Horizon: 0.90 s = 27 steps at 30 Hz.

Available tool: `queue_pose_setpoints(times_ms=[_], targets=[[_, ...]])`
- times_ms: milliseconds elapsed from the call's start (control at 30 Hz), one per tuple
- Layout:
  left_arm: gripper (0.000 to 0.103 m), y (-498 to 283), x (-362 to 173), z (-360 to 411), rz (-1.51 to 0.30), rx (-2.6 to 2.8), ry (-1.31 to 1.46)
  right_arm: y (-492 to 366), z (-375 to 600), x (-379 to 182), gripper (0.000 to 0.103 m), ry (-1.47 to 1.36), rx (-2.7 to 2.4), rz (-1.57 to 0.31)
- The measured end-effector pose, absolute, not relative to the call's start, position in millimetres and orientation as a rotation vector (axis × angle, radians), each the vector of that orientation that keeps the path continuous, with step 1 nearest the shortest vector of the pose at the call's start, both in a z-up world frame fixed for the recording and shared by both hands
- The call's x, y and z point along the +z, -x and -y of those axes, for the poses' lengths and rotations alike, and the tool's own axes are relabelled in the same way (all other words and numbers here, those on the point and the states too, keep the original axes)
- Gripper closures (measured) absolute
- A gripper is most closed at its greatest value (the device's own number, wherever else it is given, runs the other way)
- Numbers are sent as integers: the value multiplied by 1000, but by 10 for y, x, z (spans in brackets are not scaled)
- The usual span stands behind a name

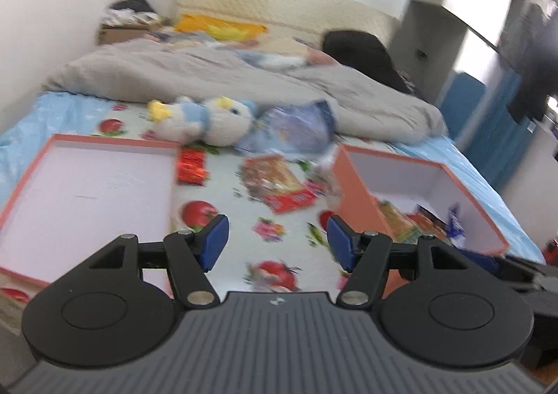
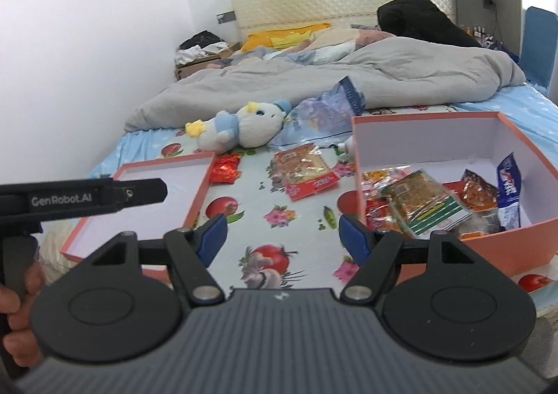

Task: Organize snacks
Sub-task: 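Withdraw both open tools up from the box back toward the pile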

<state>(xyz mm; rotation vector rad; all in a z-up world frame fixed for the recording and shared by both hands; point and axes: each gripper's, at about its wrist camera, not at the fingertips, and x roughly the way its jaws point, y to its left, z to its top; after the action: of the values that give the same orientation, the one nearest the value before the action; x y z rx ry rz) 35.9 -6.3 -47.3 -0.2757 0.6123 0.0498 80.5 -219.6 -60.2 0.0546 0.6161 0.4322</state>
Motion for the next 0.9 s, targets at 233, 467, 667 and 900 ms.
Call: queue_pose_setpoints(times_ms=[233,467,667,900], targets=[[35,-320,-633,-226,-625,66,305,-763,1935,-690,30,-35,470,-606],[35,-488,-816,-391,-654,45,311,-841,1791,-792,30,-20,451,-621],[35,-685,-905,-549,-669,45,300,-1003,1652,-884,30,-11,434,-625],[35,-980,-1029,-674,-699,41,286,-1225,1476,-1027,30,14,436,-641]])
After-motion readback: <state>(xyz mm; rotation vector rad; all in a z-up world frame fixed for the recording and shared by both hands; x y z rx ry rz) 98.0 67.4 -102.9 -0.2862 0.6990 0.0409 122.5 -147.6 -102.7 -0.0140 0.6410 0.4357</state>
